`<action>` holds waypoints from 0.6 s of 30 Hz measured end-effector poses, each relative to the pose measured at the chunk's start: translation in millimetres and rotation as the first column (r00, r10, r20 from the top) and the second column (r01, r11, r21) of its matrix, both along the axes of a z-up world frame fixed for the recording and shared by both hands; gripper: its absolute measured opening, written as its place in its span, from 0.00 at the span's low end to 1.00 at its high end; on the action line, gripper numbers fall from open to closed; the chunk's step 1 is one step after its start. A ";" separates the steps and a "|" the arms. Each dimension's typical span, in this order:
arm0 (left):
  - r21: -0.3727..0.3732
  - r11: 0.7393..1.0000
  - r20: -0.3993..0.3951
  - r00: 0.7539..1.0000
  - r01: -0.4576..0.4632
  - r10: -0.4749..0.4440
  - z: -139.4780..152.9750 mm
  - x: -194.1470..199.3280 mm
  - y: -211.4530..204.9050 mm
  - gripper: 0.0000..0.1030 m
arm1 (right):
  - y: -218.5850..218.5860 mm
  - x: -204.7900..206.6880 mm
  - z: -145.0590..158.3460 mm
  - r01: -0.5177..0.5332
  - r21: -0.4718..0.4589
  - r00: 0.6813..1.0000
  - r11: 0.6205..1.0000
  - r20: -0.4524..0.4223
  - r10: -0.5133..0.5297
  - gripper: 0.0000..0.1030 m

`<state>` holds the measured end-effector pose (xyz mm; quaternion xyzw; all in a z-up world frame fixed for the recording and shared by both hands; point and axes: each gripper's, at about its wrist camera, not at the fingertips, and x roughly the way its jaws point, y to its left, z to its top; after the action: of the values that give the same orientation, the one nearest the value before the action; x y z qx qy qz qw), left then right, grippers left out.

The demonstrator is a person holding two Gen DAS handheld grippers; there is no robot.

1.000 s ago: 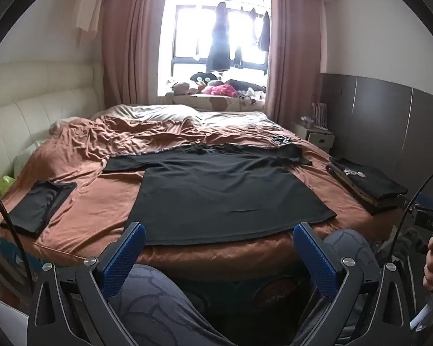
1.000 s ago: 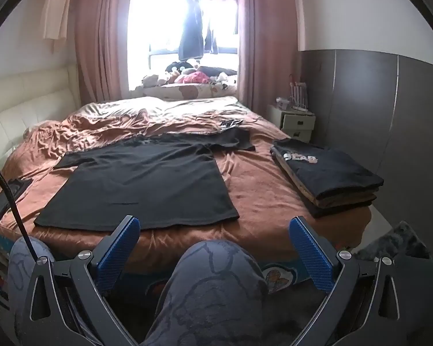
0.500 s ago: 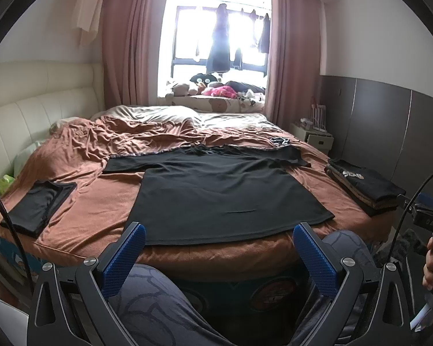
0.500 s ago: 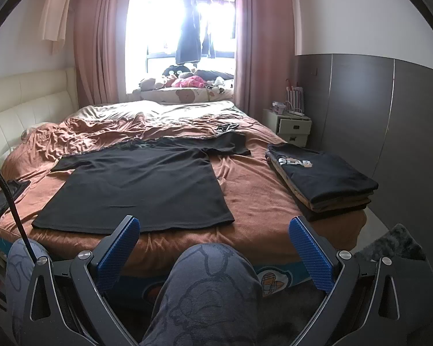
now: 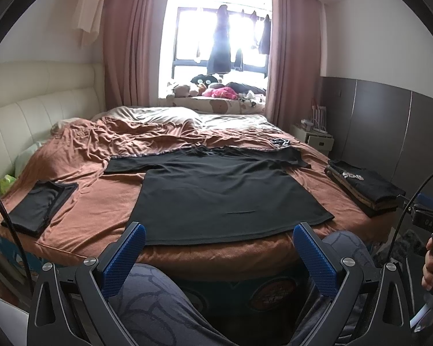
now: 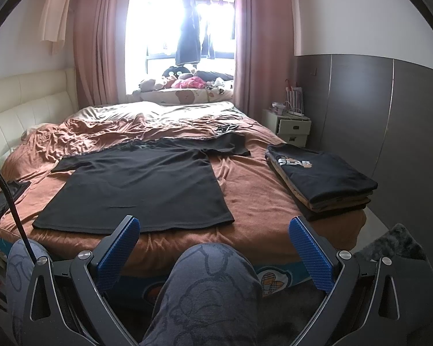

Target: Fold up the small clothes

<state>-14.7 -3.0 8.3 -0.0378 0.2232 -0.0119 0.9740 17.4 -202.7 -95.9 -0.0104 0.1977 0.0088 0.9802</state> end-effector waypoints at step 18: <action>-0.003 1.000 0.001 1.000 -0.003 0.003 1.8 -3.1 1.4 1.00 | 2.2 -2.6 -2.4 0.002 -0.004 1.000 1.000 0.005 -0.002 1.00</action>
<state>-17.8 -1.6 10.1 -0.0397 0.2226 -0.0106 0.9740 14.8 -200.5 -98.3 -0.0124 0.1950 0.0073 0.9807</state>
